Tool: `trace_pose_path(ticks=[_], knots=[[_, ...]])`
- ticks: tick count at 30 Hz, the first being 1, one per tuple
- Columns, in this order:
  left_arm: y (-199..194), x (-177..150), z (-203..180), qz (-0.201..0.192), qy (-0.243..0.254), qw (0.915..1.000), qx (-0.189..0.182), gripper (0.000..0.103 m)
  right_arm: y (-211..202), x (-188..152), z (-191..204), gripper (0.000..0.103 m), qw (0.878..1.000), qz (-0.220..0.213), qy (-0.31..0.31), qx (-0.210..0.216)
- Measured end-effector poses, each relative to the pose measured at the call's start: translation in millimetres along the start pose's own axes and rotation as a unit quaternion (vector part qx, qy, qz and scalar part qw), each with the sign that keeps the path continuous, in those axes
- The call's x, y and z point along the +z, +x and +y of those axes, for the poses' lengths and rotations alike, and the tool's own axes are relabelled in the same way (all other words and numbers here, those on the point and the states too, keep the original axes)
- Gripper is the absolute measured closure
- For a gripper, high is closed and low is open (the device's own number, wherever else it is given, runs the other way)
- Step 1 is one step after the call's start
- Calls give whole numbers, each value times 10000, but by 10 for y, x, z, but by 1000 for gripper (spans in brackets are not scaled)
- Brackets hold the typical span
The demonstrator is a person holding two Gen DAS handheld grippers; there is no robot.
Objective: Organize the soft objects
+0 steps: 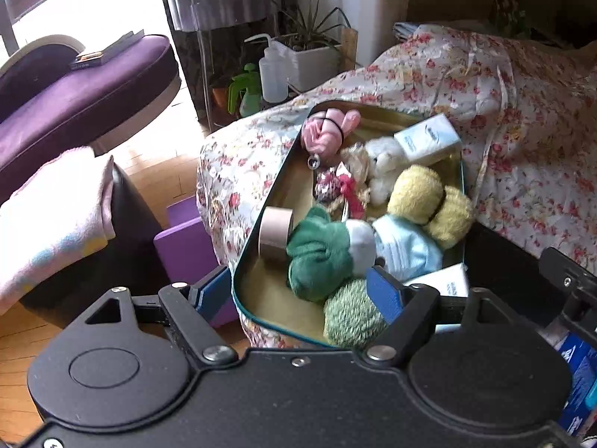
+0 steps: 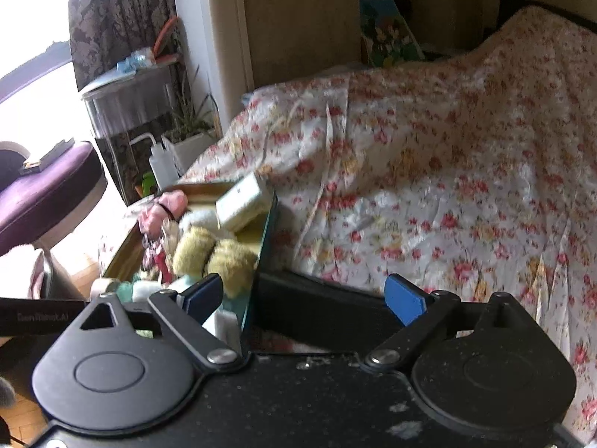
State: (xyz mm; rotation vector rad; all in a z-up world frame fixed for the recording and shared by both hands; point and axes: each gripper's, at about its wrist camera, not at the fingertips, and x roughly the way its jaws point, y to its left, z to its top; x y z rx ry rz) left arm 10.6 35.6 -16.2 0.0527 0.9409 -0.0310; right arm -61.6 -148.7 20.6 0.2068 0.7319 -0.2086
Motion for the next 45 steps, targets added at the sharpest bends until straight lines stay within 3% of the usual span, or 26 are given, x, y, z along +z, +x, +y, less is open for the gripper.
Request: trace_pose_path(ticks=[4,9,23,33,36,45], knots=[[38,-49,-85,-28,183,9998,78,28,75,-61,-45,9,9998,214,57,-2],[16,-48,-154,-79,353,9993,-107,28,81,-66,-65,9,9997,221,52,-92],[43,-82,-87,41,188,9998,-51,27,23,-81,-25,9,9999,149,-14,-76],[22,-65,-59,-7,76,9995,-318,27,24,-78,-40,9,9999,143,13,-95],[-6,-66,-72,-40,76,9993,-372,23,25,-77,-38,9,9998,143,-4,-105],[-12,-119,-17,-98,-91,9997,-197,22,49,-86,-35,9,9997,197,-22,-136]])
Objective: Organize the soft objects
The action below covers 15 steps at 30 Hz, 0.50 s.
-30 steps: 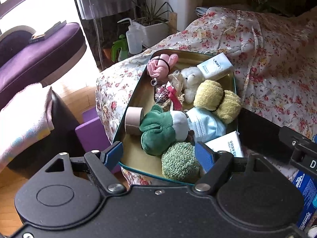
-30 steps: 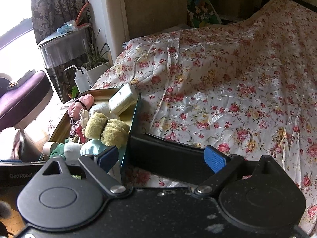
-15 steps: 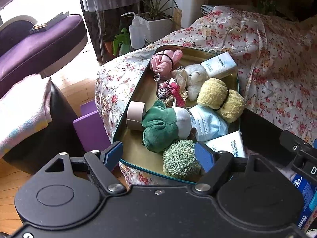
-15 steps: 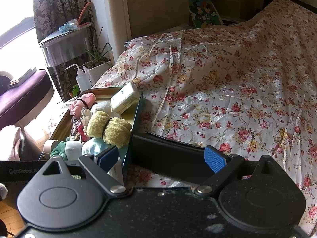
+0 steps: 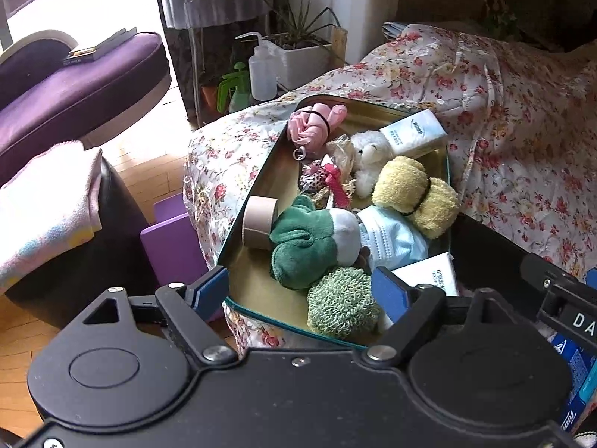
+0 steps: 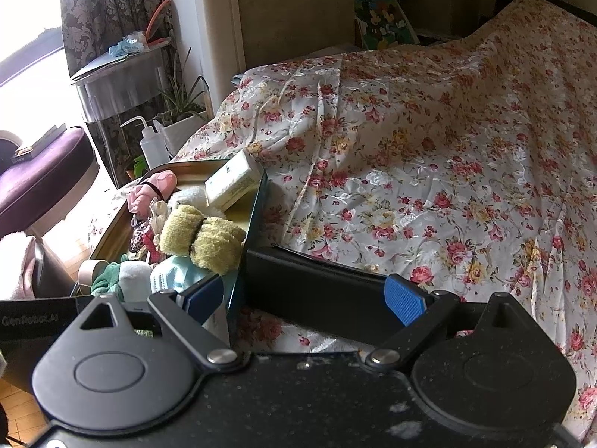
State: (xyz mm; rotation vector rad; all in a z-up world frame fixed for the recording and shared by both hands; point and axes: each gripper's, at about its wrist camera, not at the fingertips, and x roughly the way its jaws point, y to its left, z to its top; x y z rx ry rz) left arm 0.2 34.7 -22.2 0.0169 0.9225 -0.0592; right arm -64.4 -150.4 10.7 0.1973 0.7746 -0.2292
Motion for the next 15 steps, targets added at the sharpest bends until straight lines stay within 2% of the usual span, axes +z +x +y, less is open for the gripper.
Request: trace_pose_path(ticks=[15], knots=[[-5,-29,-13,-7,110,9998,169,22,34,-30,17,9,10000,69,-29,-4]])
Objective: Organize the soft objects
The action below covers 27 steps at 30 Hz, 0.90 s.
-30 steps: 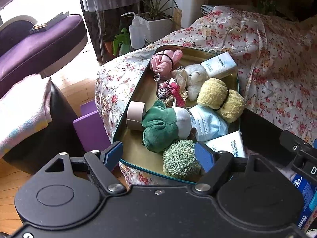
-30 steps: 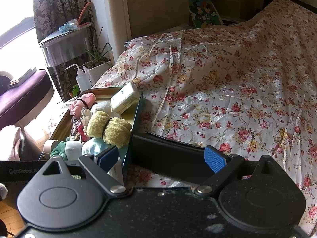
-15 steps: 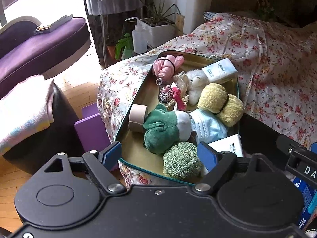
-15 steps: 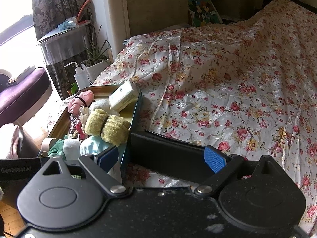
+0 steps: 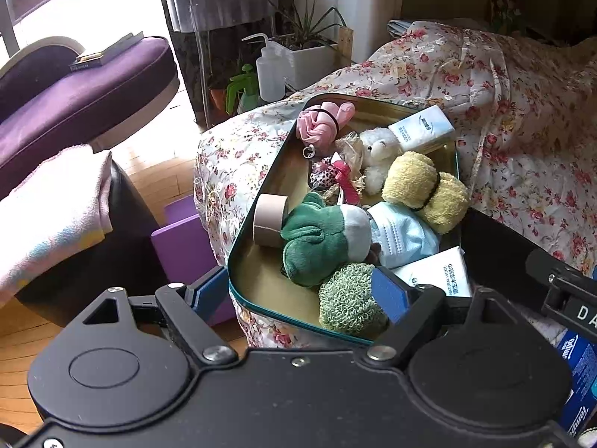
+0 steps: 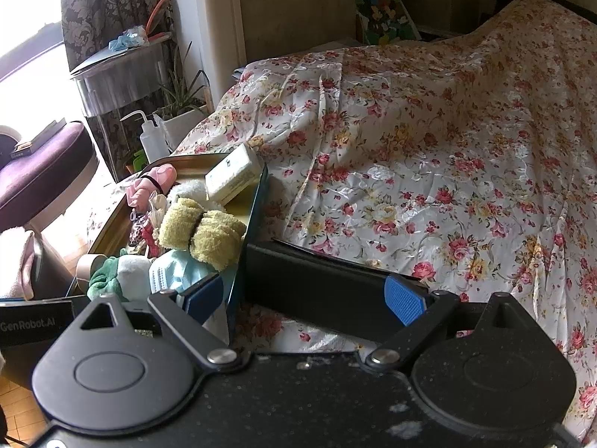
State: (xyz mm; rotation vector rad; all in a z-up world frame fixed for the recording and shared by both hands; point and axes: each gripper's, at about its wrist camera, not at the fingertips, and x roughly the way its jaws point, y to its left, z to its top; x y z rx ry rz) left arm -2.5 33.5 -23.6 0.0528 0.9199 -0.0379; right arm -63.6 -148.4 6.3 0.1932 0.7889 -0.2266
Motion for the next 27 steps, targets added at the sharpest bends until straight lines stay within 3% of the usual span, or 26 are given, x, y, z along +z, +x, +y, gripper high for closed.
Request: trace_pose_path(ticks=[27], knots=[[56,-14,-11,175,29,9998,2,22,19,-11,-3,9,10000,34,10,15]])
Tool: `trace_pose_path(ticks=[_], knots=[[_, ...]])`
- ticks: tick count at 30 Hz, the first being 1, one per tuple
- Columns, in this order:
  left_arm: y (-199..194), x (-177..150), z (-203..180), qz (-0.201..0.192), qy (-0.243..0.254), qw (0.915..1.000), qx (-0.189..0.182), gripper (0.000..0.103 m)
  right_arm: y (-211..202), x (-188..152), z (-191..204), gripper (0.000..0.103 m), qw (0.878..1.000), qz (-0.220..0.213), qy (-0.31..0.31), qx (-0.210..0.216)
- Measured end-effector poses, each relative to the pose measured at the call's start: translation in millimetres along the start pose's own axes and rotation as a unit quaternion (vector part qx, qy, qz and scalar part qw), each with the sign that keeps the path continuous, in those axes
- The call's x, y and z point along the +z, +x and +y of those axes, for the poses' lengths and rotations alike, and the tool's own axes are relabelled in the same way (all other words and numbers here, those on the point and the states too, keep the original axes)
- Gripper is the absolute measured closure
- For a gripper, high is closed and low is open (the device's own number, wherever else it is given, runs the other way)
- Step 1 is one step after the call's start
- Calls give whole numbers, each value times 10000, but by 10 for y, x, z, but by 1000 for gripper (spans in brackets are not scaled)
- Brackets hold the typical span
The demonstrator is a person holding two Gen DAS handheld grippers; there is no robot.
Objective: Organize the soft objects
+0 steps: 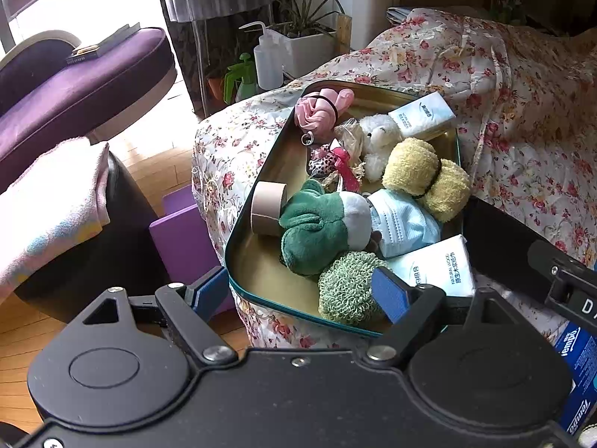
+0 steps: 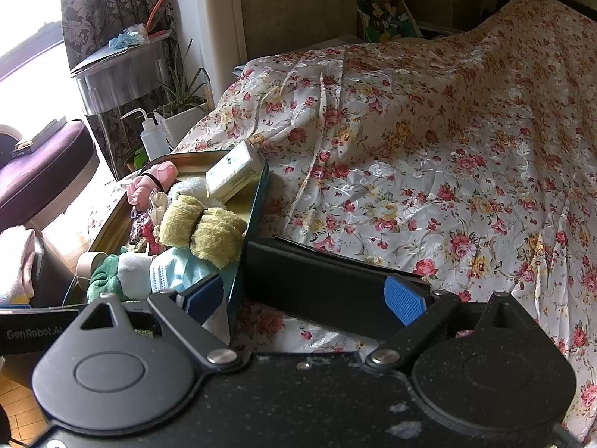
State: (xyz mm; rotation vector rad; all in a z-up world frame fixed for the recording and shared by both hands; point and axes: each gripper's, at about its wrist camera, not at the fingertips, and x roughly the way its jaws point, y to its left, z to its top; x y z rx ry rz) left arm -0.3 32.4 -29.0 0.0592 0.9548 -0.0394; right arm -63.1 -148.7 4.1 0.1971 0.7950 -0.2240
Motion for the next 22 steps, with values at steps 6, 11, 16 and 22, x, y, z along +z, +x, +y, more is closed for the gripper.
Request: trace_pose_path(ticks=[6,11,16,22], knots=[[2,1,3,22,-7,10000,2,22,1,-3,6,9,10000,0,-14,9],[0,0,4,12,-5,10000,7,22,0,-9,14,9,10000,3,-15,10],[0,-1,0,29,-3,10000,-2,22,0,-7,15,9,10000,-1,-20,8],[3,-3,4,37,-8,10000,-15,22,0,-6,17,9,10000,-2,-16,5]])
